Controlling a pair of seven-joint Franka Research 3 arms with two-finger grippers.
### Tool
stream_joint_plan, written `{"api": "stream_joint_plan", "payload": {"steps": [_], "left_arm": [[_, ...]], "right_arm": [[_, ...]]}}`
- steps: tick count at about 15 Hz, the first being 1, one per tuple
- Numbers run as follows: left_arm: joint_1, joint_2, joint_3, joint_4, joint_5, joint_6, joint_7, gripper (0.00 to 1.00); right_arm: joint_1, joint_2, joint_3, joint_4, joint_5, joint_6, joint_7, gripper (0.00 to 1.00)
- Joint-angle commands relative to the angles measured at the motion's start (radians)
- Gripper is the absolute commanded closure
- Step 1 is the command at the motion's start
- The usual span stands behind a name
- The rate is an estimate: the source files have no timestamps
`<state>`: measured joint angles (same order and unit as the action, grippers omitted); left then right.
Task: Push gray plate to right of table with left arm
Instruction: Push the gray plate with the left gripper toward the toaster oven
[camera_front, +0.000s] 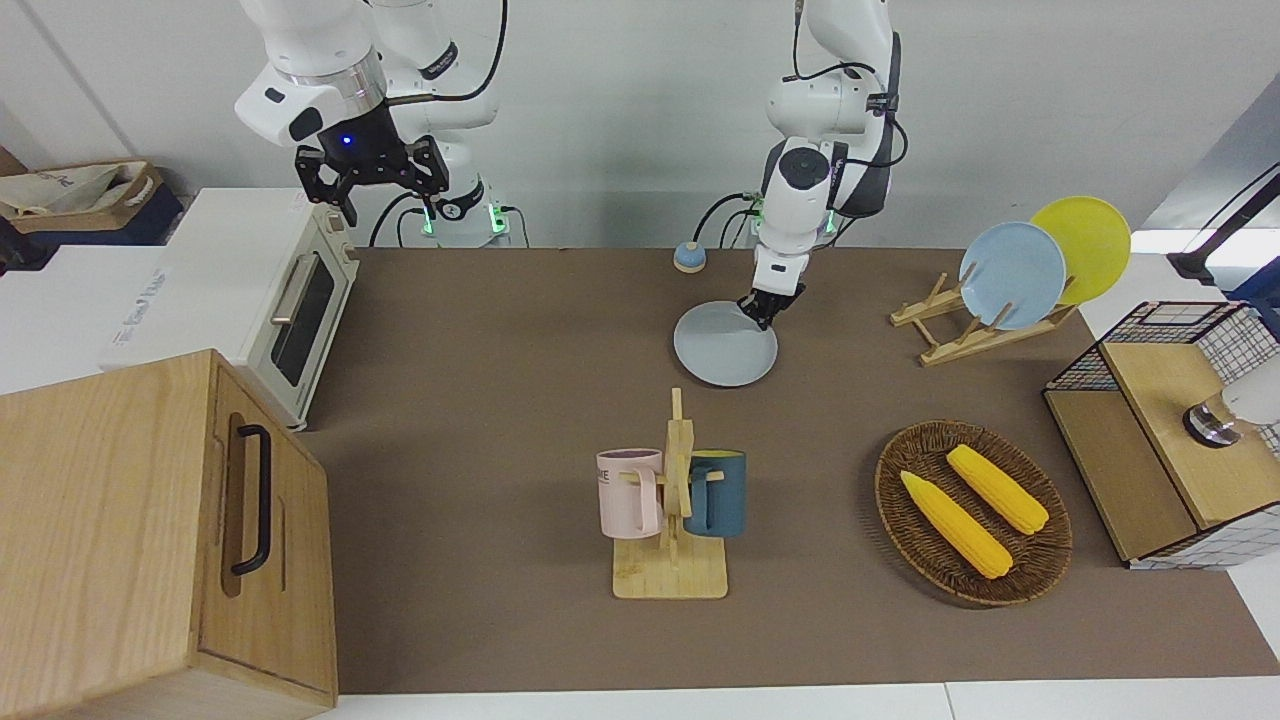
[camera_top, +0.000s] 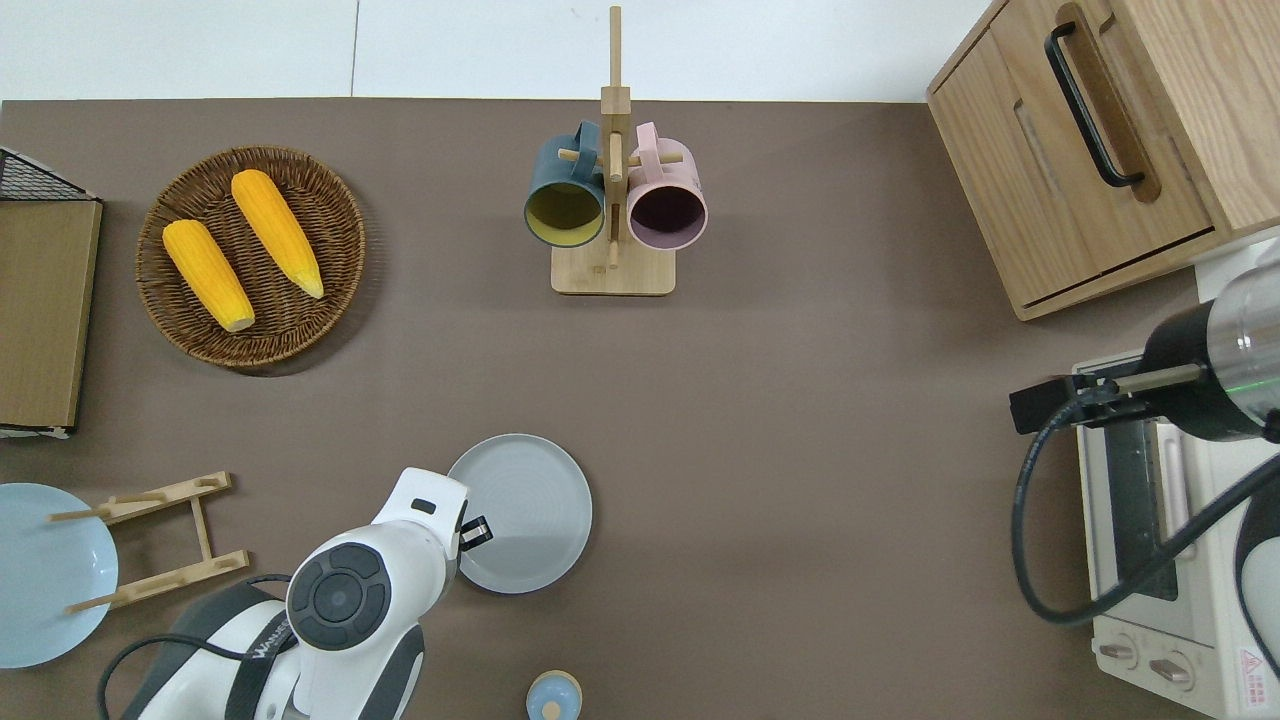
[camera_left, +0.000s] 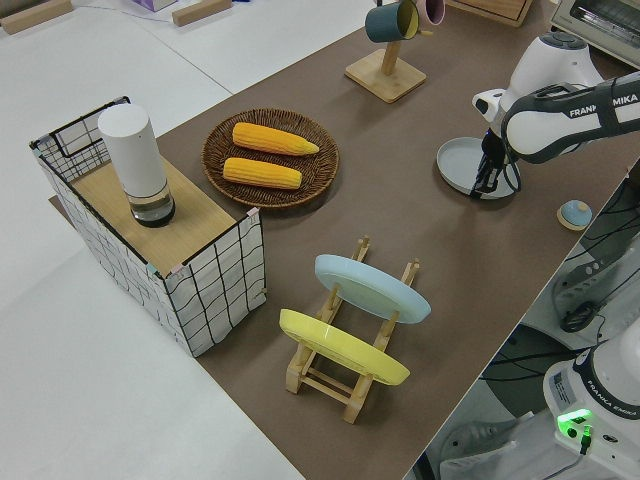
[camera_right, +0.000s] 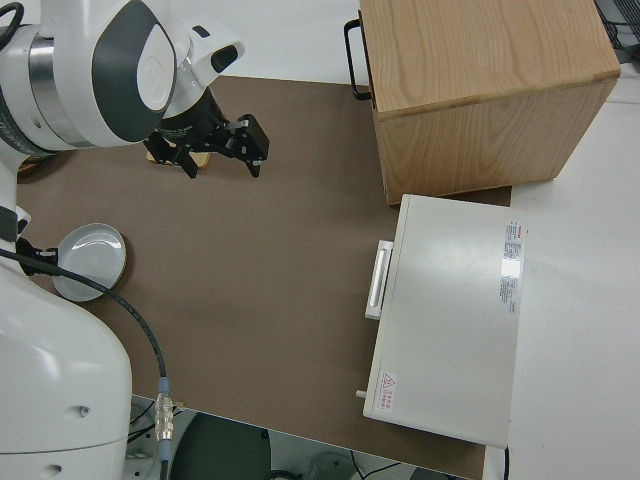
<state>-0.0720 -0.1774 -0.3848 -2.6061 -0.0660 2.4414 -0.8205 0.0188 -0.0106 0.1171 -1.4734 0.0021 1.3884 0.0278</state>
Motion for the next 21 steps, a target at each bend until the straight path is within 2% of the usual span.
{"api": "stream_joint_plan", "payload": {"steps": [1, 4, 8, 11, 15, 21], "left_arm": [[-0.005, 0.058, -0.046, 0.063, 0.0, -0.005, -0.104, 1.0], [-0.003, 0.097, -0.109, 0.113, 0.0, -0.035, -0.182, 1.0], [-0.009, 0.14, -0.16, 0.155, 0.008, -0.035, -0.265, 1.0], [-0.034, 0.2, -0.173, 0.201, 0.054, -0.035, -0.354, 1.0], [-0.095, 0.309, -0.175, 0.288, 0.167, -0.035, -0.538, 1.0], [-0.156, 0.39, -0.175, 0.395, 0.193, -0.067, -0.641, 1.0]], "right_arm": [[-0.02, -0.006, 0.013, 0.004, 0.01, -0.012, 0.0, 0.017], [-0.02, -0.006, 0.015, 0.004, 0.01, -0.012, 0.001, 0.017], [-0.02, -0.006, 0.015, 0.004, 0.01, -0.012, 0.001, 0.017], [-0.02, -0.006, 0.013, 0.004, 0.01, -0.012, 0.0, 0.017], [-0.02, -0.006, 0.015, 0.004, 0.01, -0.012, 0.001, 0.017], [-0.02, -0.006, 0.015, 0.004, 0.01, -0.012, 0.0, 0.017]]}}
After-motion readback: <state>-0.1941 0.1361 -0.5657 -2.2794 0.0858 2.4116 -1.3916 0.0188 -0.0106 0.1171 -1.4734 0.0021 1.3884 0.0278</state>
